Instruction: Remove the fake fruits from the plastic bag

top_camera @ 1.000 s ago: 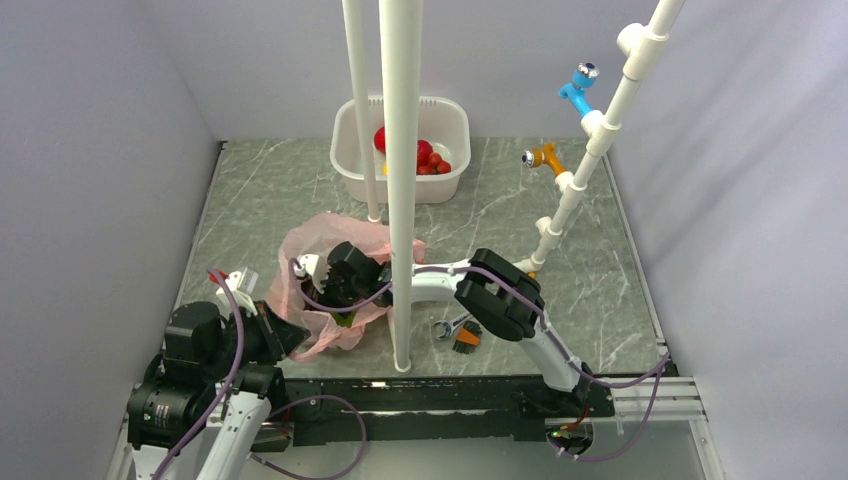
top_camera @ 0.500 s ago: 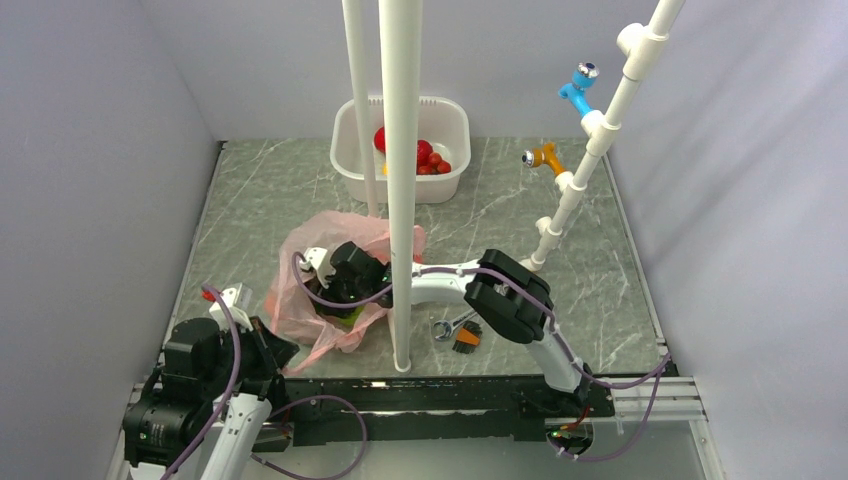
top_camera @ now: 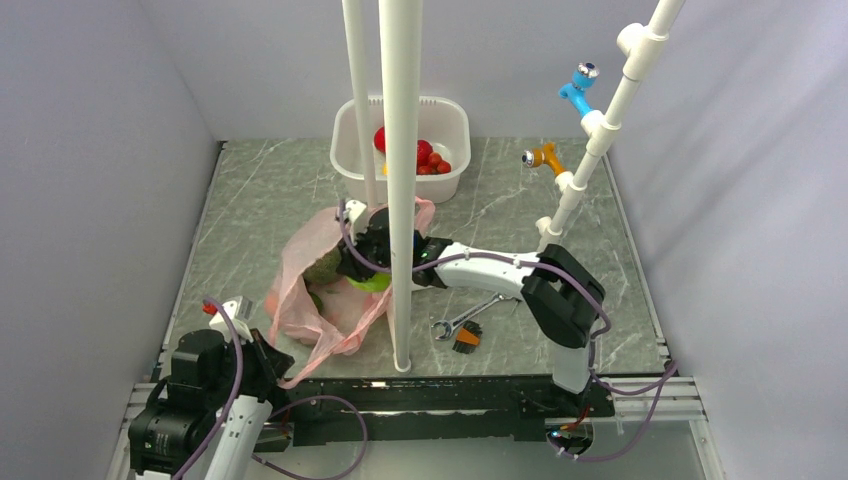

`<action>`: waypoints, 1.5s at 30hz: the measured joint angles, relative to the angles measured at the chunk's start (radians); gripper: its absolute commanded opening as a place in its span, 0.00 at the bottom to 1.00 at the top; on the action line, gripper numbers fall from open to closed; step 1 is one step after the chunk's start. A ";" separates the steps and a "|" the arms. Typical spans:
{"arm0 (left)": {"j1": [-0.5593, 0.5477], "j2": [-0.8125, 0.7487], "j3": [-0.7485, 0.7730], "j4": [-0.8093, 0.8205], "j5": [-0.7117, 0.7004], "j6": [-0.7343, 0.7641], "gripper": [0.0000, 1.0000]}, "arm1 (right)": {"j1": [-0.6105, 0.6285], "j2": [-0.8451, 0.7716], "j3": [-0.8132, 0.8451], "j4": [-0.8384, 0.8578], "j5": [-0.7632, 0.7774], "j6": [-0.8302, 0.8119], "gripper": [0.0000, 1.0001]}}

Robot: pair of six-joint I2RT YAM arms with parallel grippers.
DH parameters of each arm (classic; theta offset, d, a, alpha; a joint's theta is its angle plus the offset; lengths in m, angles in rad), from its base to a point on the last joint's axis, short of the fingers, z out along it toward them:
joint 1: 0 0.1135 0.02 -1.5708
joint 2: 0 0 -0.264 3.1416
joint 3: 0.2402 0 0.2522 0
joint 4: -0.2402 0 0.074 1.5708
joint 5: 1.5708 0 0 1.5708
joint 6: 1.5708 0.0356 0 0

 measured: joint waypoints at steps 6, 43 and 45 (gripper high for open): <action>0.000 -0.004 -0.042 -0.002 0.006 0.001 0.00 | -0.037 -0.018 -0.033 0.034 -0.072 0.058 0.00; 0.000 0.087 -0.219 0.259 0.115 0.060 0.00 | -0.426 -0.226 0.177 0.013 -0.235 0.255 0.00; 0.000 0.087 -0.220 0.261 0.121 0.064 0.00 | -0.446 -0.206 0.206 -0.013 -0.158 0.205 0.00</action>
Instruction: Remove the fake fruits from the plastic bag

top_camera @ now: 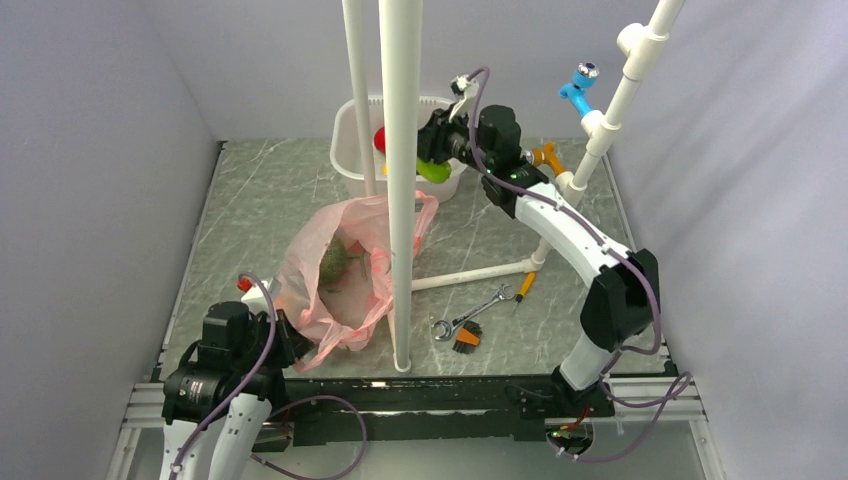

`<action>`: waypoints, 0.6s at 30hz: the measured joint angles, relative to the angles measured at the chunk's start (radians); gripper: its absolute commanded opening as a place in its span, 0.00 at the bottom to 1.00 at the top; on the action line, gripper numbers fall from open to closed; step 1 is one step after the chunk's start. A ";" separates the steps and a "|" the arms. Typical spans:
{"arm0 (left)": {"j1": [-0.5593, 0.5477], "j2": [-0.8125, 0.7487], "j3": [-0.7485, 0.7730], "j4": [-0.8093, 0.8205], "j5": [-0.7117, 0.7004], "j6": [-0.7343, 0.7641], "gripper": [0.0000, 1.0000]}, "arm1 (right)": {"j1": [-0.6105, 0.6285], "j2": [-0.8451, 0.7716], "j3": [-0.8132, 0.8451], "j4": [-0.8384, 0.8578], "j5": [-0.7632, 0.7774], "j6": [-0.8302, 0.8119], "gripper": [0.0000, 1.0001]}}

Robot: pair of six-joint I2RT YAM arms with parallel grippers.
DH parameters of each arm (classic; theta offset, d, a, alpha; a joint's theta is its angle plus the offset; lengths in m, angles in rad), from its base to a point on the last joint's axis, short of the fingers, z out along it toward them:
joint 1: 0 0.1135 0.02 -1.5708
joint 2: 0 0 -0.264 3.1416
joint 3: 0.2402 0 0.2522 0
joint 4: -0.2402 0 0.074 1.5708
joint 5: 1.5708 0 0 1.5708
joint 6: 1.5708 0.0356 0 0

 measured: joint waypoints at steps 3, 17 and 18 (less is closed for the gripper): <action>0.000 0.000 0.000 0.003 0.010 0.011 0.00 | -0.007 0.081 0.098 -0.042 0.135 -0.095 0.00; 0.019 -0.003 -0.003 0.012 0.020 0.014 0.00 | -0.059 0.681 0.687 -0.258 0.349 -0.234 0.11; 0.021 -0.003 -0.006 0.014 0.021 0.014 0.00 | -0.061 0.699 0.700 -0.270 0.350 -0.234 0.11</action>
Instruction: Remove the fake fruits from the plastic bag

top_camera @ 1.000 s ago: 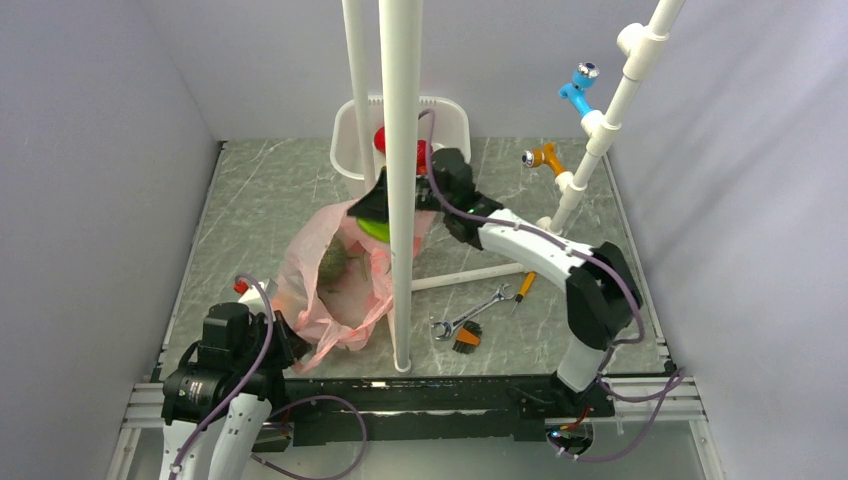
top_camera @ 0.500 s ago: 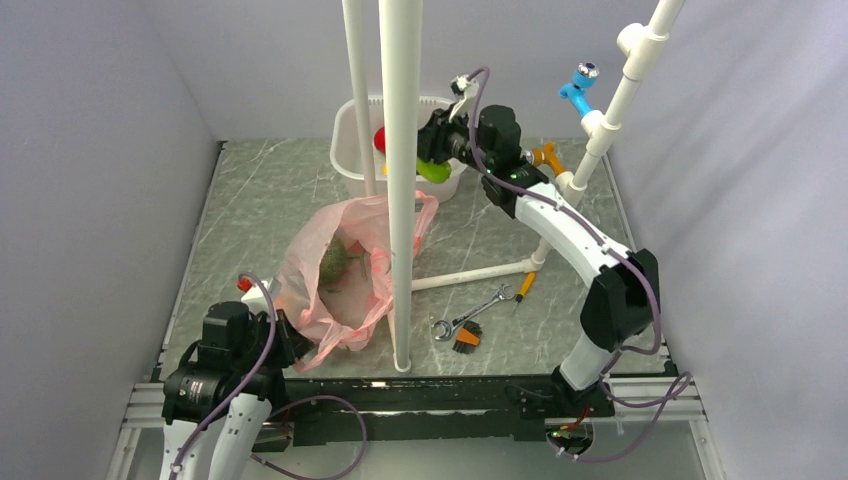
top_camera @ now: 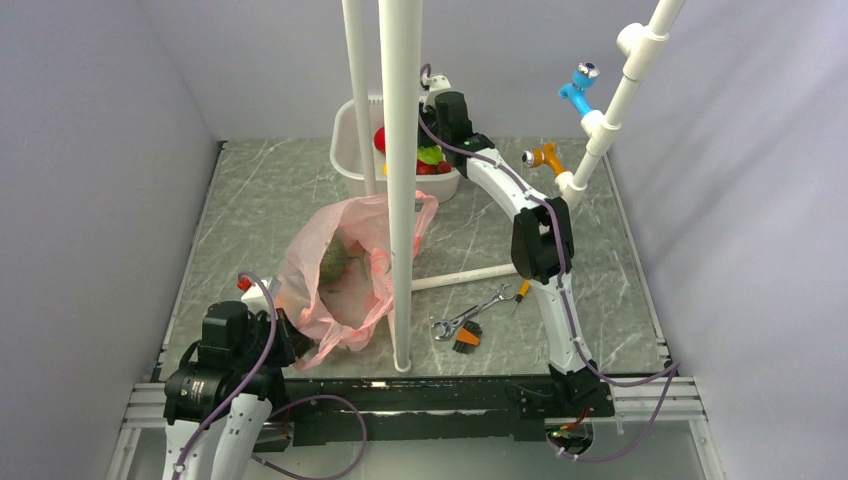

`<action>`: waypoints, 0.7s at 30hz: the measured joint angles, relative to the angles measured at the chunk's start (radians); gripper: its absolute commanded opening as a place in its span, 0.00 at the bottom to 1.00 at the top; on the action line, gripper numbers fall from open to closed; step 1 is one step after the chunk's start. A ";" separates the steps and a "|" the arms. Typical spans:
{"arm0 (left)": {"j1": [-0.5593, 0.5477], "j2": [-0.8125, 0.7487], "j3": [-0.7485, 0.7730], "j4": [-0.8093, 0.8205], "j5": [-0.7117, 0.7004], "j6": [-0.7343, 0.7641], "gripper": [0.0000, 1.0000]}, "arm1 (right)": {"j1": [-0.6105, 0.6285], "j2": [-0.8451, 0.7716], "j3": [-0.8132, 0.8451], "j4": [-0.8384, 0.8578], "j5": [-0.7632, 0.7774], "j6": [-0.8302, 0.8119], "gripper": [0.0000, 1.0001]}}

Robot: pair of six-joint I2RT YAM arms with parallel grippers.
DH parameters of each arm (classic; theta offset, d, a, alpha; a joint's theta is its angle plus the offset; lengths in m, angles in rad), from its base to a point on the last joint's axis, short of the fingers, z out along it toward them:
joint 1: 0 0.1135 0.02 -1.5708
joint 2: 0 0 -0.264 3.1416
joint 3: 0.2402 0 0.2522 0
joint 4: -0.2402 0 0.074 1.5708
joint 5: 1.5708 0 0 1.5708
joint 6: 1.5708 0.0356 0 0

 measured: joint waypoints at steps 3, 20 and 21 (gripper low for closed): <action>0.006 0.000 -0.006 0.002 0.001 0.000 0.00 | -0.006 0.031 0.005 -0.017 0.002 0.003 0.15; 0.014 0.001 -0.006 0.002 0.008 0.007 0.00 | -0.004 0.066 -0.016 -0.061 0.003 -0.009 0.59; 0.014 0.001 -0.006 0.002 0.008 0.008 0.00 | -0.004 0.065 -0.019 -0.063 0.003 -0.009 0.60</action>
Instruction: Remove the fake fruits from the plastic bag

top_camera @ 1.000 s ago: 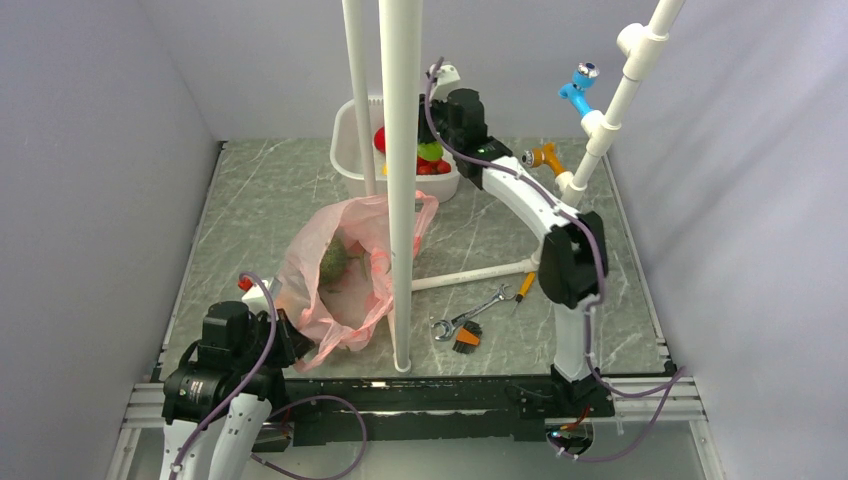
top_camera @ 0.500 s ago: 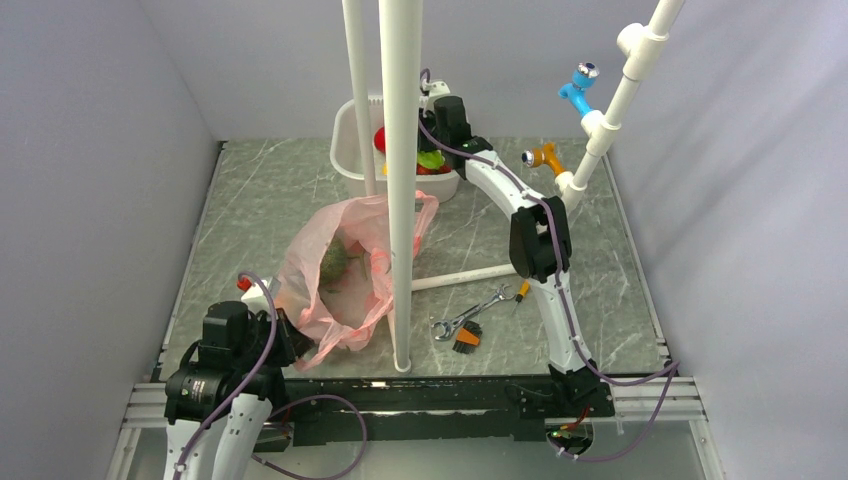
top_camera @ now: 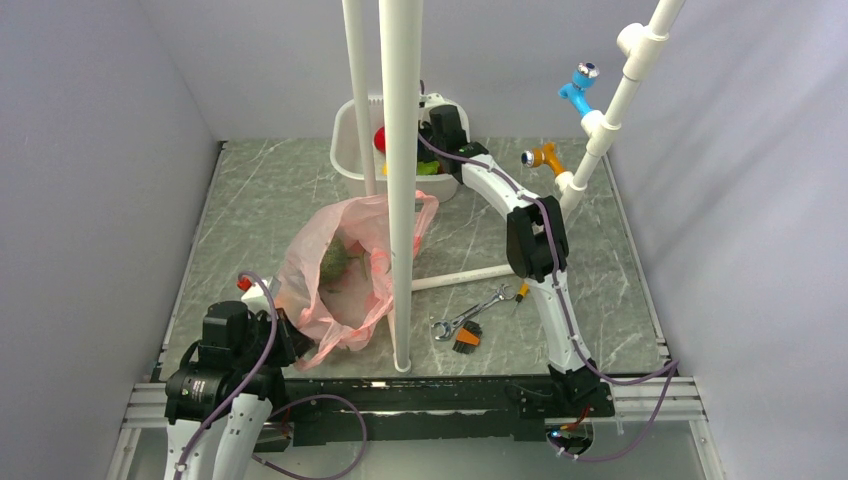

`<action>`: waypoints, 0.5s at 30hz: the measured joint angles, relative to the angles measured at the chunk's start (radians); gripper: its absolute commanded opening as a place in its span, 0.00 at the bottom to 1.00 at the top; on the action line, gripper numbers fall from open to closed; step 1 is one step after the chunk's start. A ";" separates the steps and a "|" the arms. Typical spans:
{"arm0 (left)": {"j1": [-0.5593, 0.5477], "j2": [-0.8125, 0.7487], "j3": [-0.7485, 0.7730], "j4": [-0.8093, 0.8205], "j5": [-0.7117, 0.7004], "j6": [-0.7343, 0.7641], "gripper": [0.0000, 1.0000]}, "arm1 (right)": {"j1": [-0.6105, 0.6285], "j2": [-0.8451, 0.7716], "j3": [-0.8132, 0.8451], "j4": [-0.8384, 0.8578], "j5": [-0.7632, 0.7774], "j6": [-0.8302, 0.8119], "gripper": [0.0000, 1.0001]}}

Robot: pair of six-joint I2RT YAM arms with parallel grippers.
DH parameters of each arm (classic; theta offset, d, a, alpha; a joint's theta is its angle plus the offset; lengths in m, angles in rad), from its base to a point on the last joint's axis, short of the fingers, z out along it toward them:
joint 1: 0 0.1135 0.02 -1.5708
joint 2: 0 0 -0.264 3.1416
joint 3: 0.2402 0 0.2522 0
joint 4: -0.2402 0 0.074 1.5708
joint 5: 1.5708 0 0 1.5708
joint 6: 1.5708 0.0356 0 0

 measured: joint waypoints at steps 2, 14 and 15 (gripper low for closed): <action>0.000 0.000 0.000 0.000 0.000 0.001 0.00 | 0.000 0.000 0.000 -0.012 0.000 -0.002 0.62; 0.001 0.000 0.000 0.000 0.007 0.010 0.00 | 0.018 -0.480 -0.452 -0.018 0.001 0.053 0.69; 0.001 0.000 0.000 0.000 0.007 0.010 0.00 | 0.024 -0.547 -0.510 0.002 0.000 0.058 0.69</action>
